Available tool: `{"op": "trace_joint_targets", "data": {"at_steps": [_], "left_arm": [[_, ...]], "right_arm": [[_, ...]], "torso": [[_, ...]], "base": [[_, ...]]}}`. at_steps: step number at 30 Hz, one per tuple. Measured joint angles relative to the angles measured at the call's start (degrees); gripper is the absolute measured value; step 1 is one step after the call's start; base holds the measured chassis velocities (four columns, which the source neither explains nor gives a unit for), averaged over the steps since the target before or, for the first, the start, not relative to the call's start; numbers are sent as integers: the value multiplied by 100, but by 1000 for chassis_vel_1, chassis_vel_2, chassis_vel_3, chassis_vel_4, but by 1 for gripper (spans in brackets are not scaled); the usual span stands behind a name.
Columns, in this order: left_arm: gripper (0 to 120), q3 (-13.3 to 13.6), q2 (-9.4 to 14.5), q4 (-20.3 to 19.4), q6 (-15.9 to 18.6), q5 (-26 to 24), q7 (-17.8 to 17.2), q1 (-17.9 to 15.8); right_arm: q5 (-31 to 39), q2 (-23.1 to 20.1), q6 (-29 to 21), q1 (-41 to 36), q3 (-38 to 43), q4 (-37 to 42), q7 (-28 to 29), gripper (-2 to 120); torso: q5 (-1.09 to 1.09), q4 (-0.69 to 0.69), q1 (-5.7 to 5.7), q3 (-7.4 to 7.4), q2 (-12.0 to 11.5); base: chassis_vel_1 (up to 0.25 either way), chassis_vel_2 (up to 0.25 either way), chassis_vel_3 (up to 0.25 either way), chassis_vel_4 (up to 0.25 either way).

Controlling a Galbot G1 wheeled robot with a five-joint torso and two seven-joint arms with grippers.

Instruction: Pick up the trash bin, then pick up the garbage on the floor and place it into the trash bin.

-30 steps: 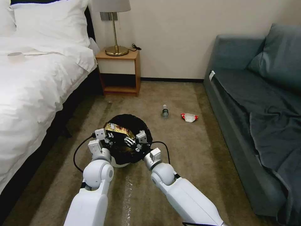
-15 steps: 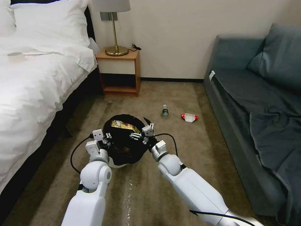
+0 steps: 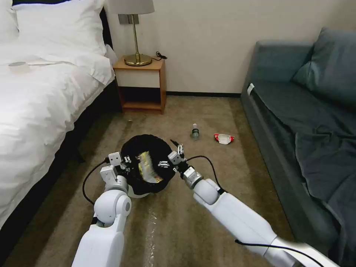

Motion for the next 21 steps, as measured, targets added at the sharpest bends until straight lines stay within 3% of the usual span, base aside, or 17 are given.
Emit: {"op": "trace_joint_targets", "data": {"at_steps": [4,10,21], "left_arm": [[5,-11,-9,55,-2,1,1,-26],[5,-71,30,174,-34,14,29,-45],[5,-99,190,418,-209,-99,240,-194]], "right_arm": [[4,-30,-20,112,-20,107,38,100],[258,-28,-26,-153,630,405,278,100],[980,184,-355,-1429,2822,1025,757,100]], "torso": [[1,0,0,0,0],[1,0,0,0,0],[3,0,0,0,0]], "base": [[0,0,0,0],[0,0,0,0],[0,0,0,0]]}}
